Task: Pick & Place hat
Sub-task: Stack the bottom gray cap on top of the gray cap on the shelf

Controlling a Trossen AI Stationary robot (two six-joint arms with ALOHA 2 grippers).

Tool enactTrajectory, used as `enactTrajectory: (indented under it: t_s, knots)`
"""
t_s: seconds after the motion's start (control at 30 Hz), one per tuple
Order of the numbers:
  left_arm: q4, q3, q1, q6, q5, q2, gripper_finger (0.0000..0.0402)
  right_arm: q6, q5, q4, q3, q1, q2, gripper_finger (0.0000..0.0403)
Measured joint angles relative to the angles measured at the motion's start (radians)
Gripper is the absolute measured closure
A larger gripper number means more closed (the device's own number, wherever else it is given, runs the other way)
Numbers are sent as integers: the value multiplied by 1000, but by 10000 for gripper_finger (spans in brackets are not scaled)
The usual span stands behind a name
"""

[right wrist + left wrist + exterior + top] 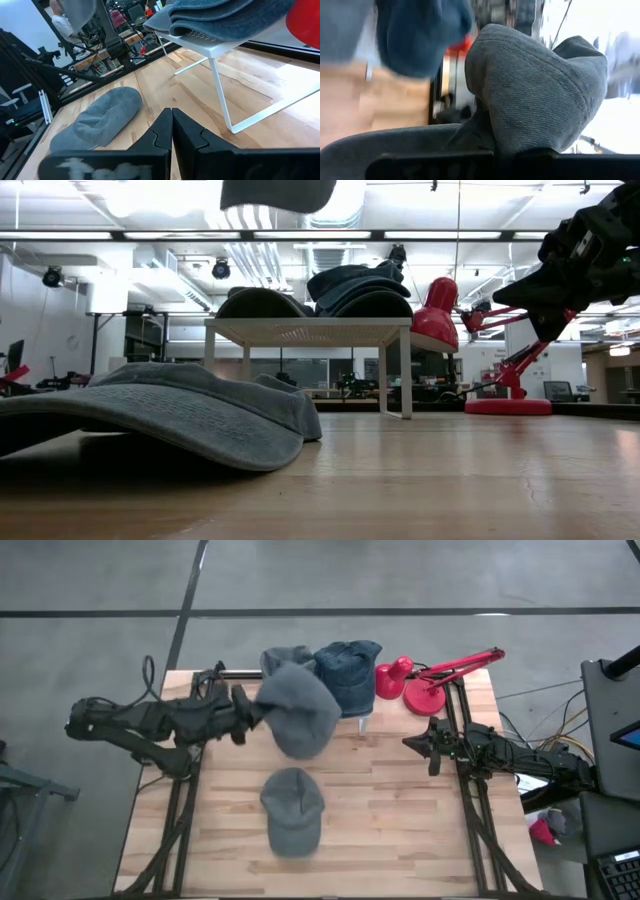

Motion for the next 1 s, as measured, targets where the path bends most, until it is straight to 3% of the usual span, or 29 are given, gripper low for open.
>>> enactTrajectory:
  t_s: [0.13, 0.3, 0.5, 0.77, 1.0]
  knots:
    - [-4, 15, 95, -2, -45, 1, 401, 1, 0, 0, 0, 0, 0, 394]
    - [-3, 37, 223, -1, -24, 6, 401, 1, 0, 0, 0, 0, 0, 394]
    - [-4, 40, 401, 4, 109, 26, 401, 5, -1, 0, 0, 0, 0, 394]
    - [-4, 40, 619, -1, 372, 99, 401, 8, -5, 0, 0, 0, 0, 394]
    - [-7, 40, 690, -11, 428, 117, 401, 8, -6, 0, 0, 0, 0, 394]
